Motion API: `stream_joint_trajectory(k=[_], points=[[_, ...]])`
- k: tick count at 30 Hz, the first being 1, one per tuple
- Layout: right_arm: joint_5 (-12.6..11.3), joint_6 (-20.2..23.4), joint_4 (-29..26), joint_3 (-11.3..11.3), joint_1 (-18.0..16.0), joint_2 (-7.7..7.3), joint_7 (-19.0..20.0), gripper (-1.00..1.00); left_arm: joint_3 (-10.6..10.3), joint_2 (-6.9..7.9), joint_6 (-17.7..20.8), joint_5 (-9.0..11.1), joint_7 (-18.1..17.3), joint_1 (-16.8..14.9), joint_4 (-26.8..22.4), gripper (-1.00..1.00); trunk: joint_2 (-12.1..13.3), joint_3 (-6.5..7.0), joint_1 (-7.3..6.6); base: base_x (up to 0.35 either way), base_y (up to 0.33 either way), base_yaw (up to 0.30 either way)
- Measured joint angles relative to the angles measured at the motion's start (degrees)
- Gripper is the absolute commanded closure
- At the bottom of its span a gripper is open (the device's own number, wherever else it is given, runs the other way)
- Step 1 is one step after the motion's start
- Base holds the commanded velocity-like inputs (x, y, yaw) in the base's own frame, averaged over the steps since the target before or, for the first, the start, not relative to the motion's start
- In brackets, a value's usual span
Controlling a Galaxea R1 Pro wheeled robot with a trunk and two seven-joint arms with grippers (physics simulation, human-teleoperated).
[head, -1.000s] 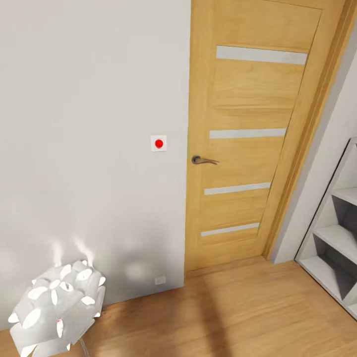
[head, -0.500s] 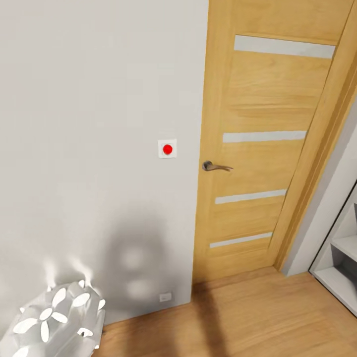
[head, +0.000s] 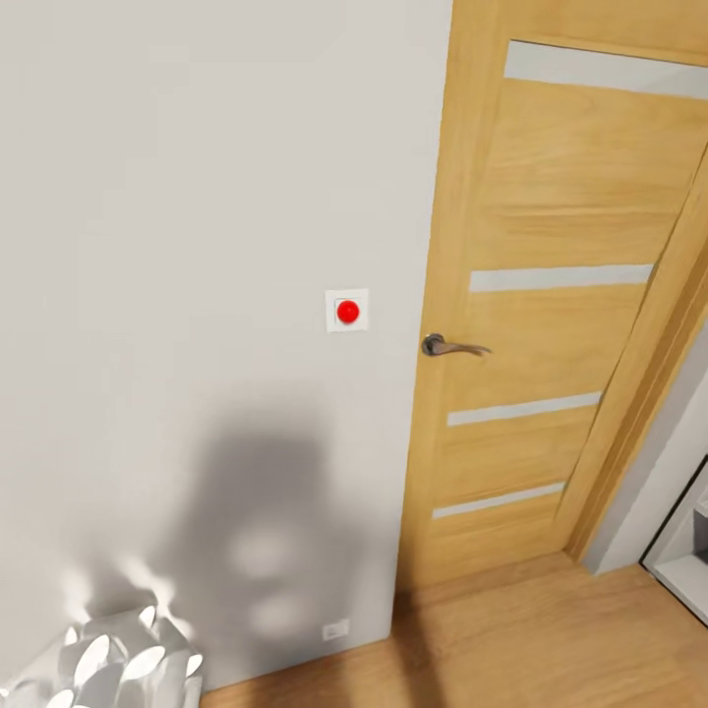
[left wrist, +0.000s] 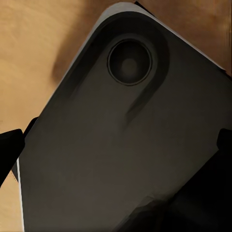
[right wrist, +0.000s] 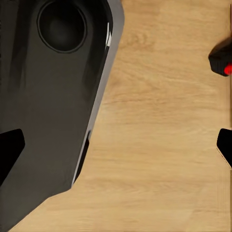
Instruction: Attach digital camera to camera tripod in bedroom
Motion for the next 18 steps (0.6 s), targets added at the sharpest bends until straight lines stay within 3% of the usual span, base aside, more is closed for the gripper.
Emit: stream_joint_trajectory(k=[6, 18], points=[[-0.1, 0.1, 0.0, 0.0, 0.0, 0.00, 0.0, -1.00, 0.0, 0.00, -0.1, 0.0, 0.0, 0.0, 0.0, -1.00, 0.0, 0.00, 0.02, 0.198, 0.005, -0.197], [-0.2, 0.1, 0.0, -0.1, 0.0, 0.00, 0.0, -1.00, 0.0, 0.07, -0.1, 0.0, 0.0, 0.0, 0.0, -1.00, 0.0, 0.00, 0.03, 0.027, 0.001, -0.242]])
